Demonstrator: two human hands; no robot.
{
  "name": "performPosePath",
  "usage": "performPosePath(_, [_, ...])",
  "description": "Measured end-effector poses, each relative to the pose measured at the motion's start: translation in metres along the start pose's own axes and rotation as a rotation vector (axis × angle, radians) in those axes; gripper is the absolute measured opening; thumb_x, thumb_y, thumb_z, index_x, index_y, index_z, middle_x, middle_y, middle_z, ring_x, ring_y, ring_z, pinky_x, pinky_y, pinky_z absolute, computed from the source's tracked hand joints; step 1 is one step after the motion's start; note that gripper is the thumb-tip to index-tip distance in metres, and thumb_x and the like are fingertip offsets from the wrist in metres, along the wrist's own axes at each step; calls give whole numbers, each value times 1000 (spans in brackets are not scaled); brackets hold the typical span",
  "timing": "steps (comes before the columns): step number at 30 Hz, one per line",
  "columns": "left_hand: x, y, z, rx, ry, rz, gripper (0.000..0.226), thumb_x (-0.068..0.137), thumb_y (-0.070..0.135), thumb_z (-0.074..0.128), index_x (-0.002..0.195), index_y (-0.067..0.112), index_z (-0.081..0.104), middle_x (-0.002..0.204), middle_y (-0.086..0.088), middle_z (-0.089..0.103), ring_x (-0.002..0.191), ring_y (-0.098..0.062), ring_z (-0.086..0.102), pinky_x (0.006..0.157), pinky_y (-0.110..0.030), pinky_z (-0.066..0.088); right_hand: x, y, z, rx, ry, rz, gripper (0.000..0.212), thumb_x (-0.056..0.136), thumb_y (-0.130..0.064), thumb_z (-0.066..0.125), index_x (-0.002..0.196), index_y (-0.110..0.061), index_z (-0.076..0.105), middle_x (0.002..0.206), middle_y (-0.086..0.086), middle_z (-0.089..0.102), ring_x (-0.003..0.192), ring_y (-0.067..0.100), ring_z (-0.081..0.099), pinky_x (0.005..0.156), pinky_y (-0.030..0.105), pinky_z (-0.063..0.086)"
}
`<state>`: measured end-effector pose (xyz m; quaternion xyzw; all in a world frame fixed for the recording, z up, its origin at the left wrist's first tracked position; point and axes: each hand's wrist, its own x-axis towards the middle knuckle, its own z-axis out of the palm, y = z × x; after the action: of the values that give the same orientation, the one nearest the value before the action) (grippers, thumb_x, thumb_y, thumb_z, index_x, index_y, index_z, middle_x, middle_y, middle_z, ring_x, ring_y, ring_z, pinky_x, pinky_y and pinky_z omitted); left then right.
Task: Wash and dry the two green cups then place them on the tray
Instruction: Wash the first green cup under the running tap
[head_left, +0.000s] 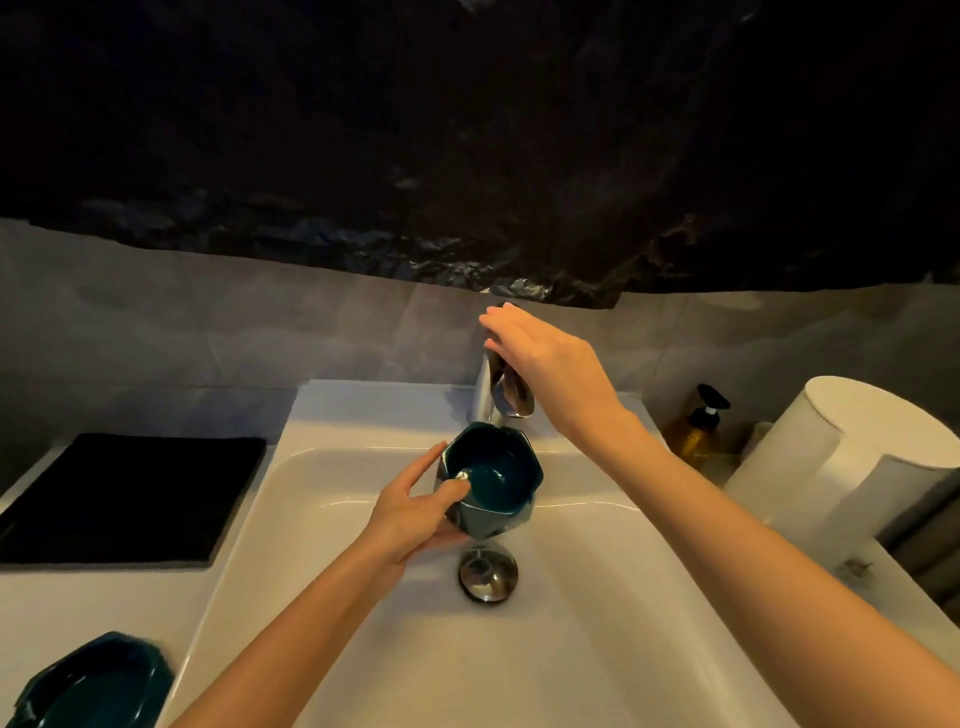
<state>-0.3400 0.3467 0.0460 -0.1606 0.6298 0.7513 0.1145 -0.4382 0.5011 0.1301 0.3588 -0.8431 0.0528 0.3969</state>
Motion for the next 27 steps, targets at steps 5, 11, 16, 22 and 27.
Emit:
performPosePath(5, [18,-4,7,-30,-55,71,41,84,15,68,111,44,56,135,-10,50,112,-38,57,69,-42,60,9,1,0,41,28,33,29,93,-23,50,114,-8,64,110,7,69,93,28,69,62,40,58])
performPosePath(11, [26,-7,8,-55,-108,140,46,84,14,67,125,32,56,125,-14,58,102,-38,63,70,-44,59,22,9,-2,-3,-20,74,29,101,-29,44,119,-14,61,112,6,70,95,31,66,75,45,53])
performPosePath(16, [27,-13,4,-42,-132,157,40,88,13,62,125,27,56,122,-14,59,101,-34,64,65,-41,60,23,8,-10,121,-31,145,33,101,-29,44,123,-11,61,112,7,70,98,28,65,81,41,51])
performPosePath(22, [28,-22,-2,70,-152,133,20,94,17,53,111,24,62,119,-10,59,110,-29,59,66,-38,60,-29,-12,-12,542,185,370,40,100,-28,48,137,-14,48,134,0,55,119,10,52,102,25,43])
performPosePath(27, [18,-24,-2,160,-120,168,24,94,16,54,116,23,61,110,-9,65,99,-23,64,72,-40,59,-105,-36,-13,476,93,415,17,94,-8,48,94,-15,64,92,0,64,85,12,58,80,34,50])
